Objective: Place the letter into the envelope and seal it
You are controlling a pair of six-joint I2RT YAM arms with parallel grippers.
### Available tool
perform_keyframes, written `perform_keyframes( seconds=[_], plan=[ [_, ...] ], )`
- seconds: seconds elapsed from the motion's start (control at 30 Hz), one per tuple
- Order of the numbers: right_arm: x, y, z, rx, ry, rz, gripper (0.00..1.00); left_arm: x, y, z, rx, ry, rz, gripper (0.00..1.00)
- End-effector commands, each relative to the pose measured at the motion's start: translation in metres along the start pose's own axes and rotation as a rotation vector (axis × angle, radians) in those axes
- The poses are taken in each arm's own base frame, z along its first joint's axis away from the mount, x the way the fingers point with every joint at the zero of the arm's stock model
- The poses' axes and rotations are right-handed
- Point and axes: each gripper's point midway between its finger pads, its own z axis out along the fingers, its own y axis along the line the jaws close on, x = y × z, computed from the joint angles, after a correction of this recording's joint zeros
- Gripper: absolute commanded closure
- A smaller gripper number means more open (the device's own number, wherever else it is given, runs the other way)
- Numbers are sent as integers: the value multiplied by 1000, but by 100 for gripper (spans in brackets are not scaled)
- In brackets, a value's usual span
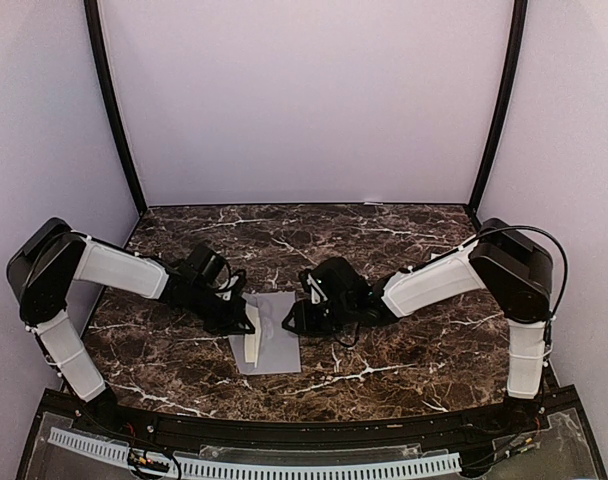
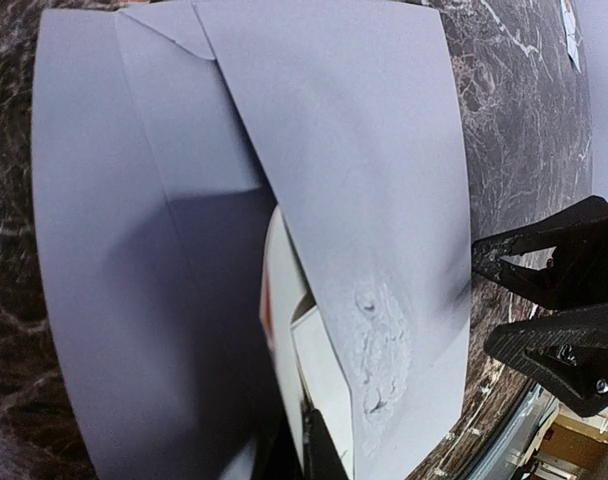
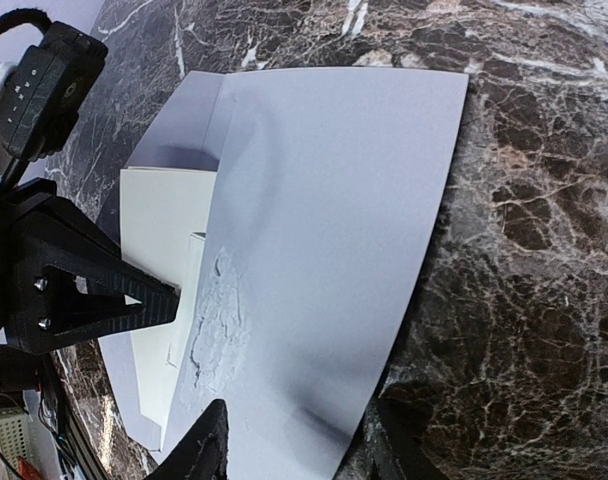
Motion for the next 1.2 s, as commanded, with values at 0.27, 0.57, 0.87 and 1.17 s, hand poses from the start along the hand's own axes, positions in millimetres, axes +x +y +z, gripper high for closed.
perform_keyframes(
  seconds=[0.27,0.57,0.87,1.17],
  plan=[
    [17,-4,10,18,50,-7,58,1,-7,13,43,8,-16,100],
    [7,-5,-12,45,-15,-13,57,-9,-5,-2,-39,-31,47,74],
    [-2,-1,-33,52,-71,-14,57,-14,-7,-29,-120,-51,93,45],
    [0,7,-32,15,-58,-16,57,-16,-6,-45,-169,-67,118,39]
  ],
)
